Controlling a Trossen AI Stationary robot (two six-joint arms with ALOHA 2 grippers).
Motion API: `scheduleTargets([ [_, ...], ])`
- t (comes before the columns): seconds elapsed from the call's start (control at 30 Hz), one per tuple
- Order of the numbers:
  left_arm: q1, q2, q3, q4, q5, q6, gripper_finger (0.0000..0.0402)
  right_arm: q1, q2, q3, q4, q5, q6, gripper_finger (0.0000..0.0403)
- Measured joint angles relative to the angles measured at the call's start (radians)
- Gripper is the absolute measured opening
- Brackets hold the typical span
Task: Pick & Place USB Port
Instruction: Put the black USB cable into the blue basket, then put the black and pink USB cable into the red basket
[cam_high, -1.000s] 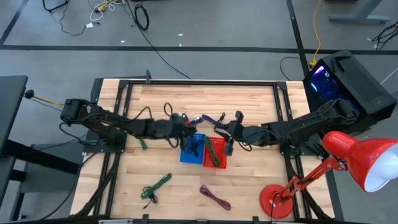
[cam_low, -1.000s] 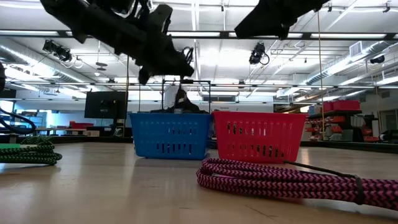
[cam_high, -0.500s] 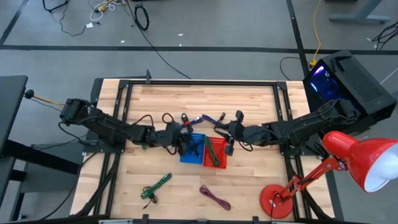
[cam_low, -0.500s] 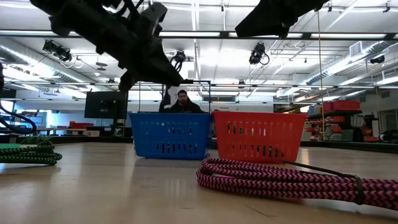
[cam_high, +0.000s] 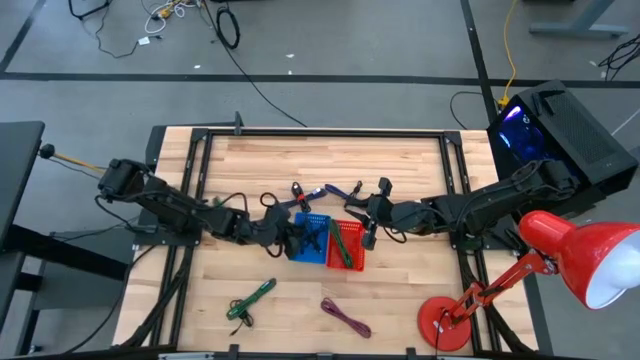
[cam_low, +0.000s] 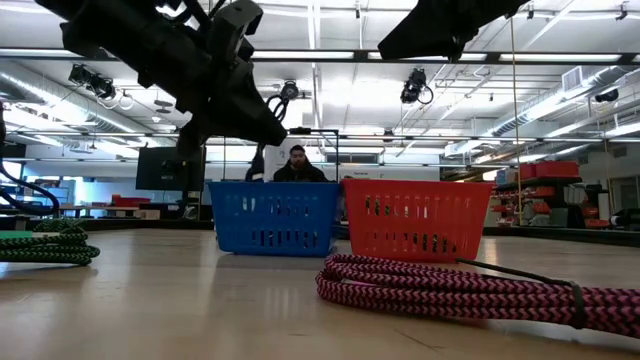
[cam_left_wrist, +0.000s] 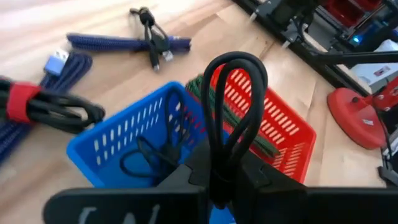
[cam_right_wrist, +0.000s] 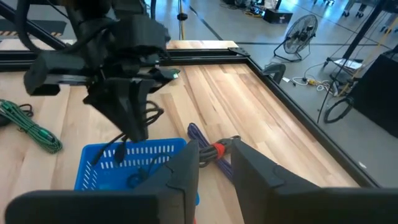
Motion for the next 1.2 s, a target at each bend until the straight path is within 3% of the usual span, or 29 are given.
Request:
scheduleTargets([
  [0.33, 0.013, 0.063, 0.000, 0.007, 0.004, -0.052, 0.0092, 0.000, 0.000, 0.000, 0.005, -0.007, -0.008, 0.0094],
  [0.7, 0.063, 0.063, 0.000, 0.015, -0.003, -0.011, 0.0165, 0.000, 0.000, 0.000, -0.002, -0.008, -0.009, 0.0094],
  [0.97, 0.115, 0.060, 0.000, 0.054, -0.094, 0.083, 0.0209, 0.000, 0.000, -0.043, -0.009, -0.019, 0.031, 0.0094],
  [1.2, 0.160, 0.056, 0.001, 0.142, -0.069, 0.244, 0.0210, 0.060, 0.000, -0.143, 0.076, -0.343, 0.228, 0.0094],
])
